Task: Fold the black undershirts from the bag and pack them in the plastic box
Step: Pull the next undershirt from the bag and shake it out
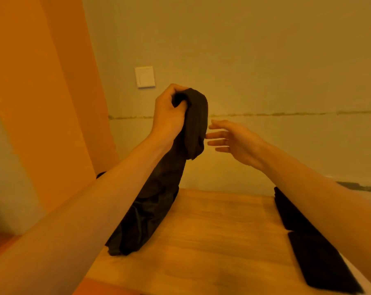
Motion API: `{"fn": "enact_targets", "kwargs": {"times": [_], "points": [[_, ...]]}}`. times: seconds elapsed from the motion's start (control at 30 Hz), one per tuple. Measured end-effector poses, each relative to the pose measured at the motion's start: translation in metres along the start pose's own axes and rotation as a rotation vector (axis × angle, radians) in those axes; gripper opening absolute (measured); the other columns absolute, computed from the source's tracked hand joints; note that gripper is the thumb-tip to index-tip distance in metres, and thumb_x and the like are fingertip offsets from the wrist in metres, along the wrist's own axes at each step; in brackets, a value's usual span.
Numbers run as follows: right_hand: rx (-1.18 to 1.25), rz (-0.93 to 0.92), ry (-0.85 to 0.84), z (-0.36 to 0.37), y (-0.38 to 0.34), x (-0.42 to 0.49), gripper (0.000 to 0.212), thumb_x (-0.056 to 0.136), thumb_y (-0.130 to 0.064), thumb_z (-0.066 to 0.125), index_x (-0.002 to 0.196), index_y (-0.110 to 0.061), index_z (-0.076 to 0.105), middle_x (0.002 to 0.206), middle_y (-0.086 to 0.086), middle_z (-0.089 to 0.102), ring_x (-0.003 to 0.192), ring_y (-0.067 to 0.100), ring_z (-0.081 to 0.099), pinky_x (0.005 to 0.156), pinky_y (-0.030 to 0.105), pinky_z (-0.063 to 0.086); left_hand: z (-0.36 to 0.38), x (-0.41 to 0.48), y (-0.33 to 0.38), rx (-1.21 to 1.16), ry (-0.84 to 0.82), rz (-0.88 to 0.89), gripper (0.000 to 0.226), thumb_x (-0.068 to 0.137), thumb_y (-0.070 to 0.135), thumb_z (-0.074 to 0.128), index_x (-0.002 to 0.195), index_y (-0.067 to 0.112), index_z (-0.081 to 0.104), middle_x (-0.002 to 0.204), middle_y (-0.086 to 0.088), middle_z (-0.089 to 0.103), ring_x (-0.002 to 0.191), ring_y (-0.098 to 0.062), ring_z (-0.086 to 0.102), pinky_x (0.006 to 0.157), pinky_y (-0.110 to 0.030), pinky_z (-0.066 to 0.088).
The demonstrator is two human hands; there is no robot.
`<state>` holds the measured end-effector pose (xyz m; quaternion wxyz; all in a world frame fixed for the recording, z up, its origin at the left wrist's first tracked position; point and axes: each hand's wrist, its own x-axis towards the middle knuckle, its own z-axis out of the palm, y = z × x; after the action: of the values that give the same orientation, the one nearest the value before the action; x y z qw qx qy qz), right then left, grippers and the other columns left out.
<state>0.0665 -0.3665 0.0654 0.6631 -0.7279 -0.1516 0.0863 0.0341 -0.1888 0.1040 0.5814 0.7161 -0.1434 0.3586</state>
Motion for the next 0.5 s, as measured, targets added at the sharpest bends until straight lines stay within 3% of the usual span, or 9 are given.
{"fn": "enact_targets", "kwargs": {"times": [0.07, 0.1, 0.2, 0.33, 0.5], "points": [[-0.113, -0.065, -0.118, -0.001, 0.012, -0.010, 0.058, 0.082, -0.041, 0.076, 0.134, -0.024, 0.057, 0.128, -0.003, 0.067, 0.119, 0.016, 0.061, 0.100, 0.032, 0.046, 0.010, 0.000, 0.007, -0.018, -0.011, 0.019, 0.018, 0.098, 0.001, 0.058, 0.098, 0.017, 0.066, 0.097, 0.003, 0.071, 0.088, -0.004, 0.068, 0.077, -0.021, 0.055], [-0.179, -0.100, -0.105, 0.000, 0.017, -0.014, 0.053, 0.083, -0.035, 0.077, 0.131, -0.026, 0.059, 0.124, -0.006, 0.068, 0.116, 0.012, 0.062, 0.098, 0.030, 0.047, 0.014, -0.001, 0.009, -0.025, -0.017, 0.012, 0.017, 0.098, 0.001, 0.060, 0.097, 0.017, 0.065, 0.095, 0.003, 0.071, 0.087, -0.006, 0.069, 0.076, -0.022, 0.056], [-0.251, -0.183, 0.047, -0.007, 0.027, -0.019, 0.025, 0.093, -0.027, 0.071, 0.118, -0.026, 0.066, 0.108, -0.007, 0.073, 0.103, 0.015, 0.068, 0.092, 0.033, 0.053, 0.024, -0.011, 0.008, -0.072, -0.048, -0.035, 0.018, 0.096, -0.002, 0.060, 0.090, 0.015, 0.061, 0.089, 0.000, 0.070, 0.081, -0.009, 0.068, 0.072, -0.022, 0.054], [-0.081, -0.207, 0.215, -0.040, 0.022, -0.020, 0.021, 0.100, -0.022, 0.060, 0.119, -0.018, 0.067, 0.105, 0.002, 0.075, 0.096, 0.019, 0.070, 0.088, 0.037, 0.052, 0.021, -0.022, 0.000, -0.018, -0.042, -0.042, 0.018, 0.094, 0.001, 0.064, 0.086, 0.013, 0.053, 0.082, -0.003, 0.062, 0.069, -0.003, 0.059, 0.065, -0.017, 0.050], [-0.122, -0.265, 0.489, -0.075, 0.001, -0.015, 0.015, 0.101, -0.013, 0.048, 0.101, -0.017, 0.063, 0.105, 0.007, 0.070, 0.098, 0.021, 0.068, 0.083, 0.035, 0.058, 0.000, -0.041, -0.027, 0.108, -0.228, -0.168, 0.024, 0.090, 0.006, 0.072, 0.084, 0.013, 0.050, 0.078, -0.013, 0.060, 0.069, -0.019, 0.058, 0.060, -0.028, 0.047]]}}
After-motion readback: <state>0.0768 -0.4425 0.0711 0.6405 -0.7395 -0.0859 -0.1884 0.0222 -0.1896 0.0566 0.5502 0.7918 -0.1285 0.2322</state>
